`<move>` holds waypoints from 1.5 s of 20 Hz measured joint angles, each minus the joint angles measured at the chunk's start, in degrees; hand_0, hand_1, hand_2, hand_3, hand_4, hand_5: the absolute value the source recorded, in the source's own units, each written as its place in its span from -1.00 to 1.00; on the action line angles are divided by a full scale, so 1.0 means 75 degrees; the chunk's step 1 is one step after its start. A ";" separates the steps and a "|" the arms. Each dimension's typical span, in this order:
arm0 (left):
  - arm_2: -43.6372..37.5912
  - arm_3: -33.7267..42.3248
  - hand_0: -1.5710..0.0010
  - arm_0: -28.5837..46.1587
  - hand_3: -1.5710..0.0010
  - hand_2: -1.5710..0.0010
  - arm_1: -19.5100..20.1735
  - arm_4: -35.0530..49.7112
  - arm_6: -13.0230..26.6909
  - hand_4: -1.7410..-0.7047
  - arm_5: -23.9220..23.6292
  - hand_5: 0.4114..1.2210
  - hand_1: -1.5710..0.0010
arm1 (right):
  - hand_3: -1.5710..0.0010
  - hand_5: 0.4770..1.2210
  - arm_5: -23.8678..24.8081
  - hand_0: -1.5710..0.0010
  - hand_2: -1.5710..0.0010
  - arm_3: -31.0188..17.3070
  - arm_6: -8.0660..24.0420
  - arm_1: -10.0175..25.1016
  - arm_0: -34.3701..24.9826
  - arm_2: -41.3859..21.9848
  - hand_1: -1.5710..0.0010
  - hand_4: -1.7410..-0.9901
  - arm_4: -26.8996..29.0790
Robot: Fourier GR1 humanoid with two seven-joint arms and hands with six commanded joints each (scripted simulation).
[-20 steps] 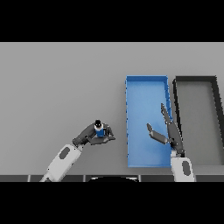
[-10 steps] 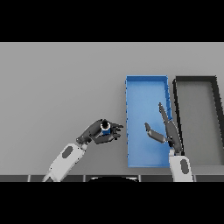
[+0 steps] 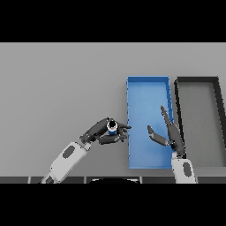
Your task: Pick up the blue pipe and place it into the blue bin.
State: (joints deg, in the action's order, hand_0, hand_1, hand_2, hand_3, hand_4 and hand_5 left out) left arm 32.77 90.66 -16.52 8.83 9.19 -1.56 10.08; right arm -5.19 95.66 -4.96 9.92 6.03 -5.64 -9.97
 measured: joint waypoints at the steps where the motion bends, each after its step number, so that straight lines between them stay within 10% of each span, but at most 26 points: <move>1: 0.0026 0.0017 -1.00 -0.0016 -0.83 -1.00 -0.0009 -0.0016 0.0164 -0.98 -0.0015 1.00 -1.00 | 1.00 -0.43 -0.0045 1.00 1.00 -0.0018 0.0008 0.0034 -0.0043 0.0001 1.00 0.26 0.0014; 11: 0.0041 -0.0053 -1.00 0.0035 -0.83 -1.00 -0.0076 -0.0101 0.0163 -0.98 -0.0037 1.00 -1.00 | 1.00 -0.62 -0.0841 1.00 1.00 0.0027 -0.0342 0.0170 -0.0496 0.0173 1.00 0.36 0.1011; 18: 0.0057 -0.0021 -1.00 0.0019 -0.84 -1.00 -0.0017 -0.0166 0.0010 -0.98 0.0046 1.00 -1.00 | 1.00 -0.92 -0.2752 1.00 1.00 0.1569 0.1709 0.1152 -0.1408 0.0014 1.00 0.09 0.4199; 24: 0.0090 -0.0055 -1.00 -0.0050 -0.83 -1.00 -0.0013 -0.0324 0.0178 -0.98 0.0006 1.00 -1.00 | 1.00 -0.98 -0.3366 1.00 1.00 0.2075 0.2785 0.1648 -0.2791 -0.0648 1.00 0.10 0.5031; 30: 0.0015 -0.0032 -1.00 -0.0100 -0.90 -1.00 -0.0021 -0.0168 -0.0106 -0.78 0.0204 1.00 -1.00 | 1.00 -0.91 -0.3751 1.00 1.00 0.1862 0.3078 0.1180 -0.3723 -0.1438 1.00 0.25 0.4663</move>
State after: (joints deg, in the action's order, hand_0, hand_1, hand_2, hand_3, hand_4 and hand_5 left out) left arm 32.88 90.42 -17.27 8.67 7.92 -2.36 11.61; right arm -33.32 109.63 18.12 18.77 -21.89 -16.42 25.00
